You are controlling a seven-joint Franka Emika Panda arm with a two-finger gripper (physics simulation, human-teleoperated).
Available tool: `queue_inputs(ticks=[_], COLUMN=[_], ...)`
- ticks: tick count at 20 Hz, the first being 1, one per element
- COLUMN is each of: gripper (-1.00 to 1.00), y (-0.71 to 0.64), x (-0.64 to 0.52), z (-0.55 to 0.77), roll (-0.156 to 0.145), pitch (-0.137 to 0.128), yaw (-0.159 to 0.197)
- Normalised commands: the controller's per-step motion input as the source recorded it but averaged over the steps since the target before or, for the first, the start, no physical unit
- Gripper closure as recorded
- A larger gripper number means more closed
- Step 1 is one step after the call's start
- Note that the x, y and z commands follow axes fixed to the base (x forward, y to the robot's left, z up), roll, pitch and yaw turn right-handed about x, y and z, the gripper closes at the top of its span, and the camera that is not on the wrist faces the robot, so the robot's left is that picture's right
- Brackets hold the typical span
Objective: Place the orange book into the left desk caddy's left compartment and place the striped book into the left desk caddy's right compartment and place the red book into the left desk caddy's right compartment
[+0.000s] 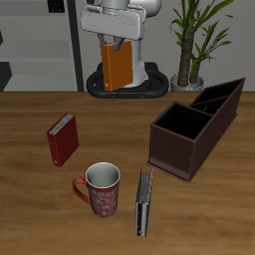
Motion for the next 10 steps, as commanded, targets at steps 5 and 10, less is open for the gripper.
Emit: queue_inputs(ticks=[5,10], gripper=[1.00,1.00], y=[0.02,0.13], x=[-0.43,-0.22], z=[-0.18,-0.28], roll=[-0.013,0.009], pitch=[-0.011,0.014], yaw=[-0.005,-0.022])
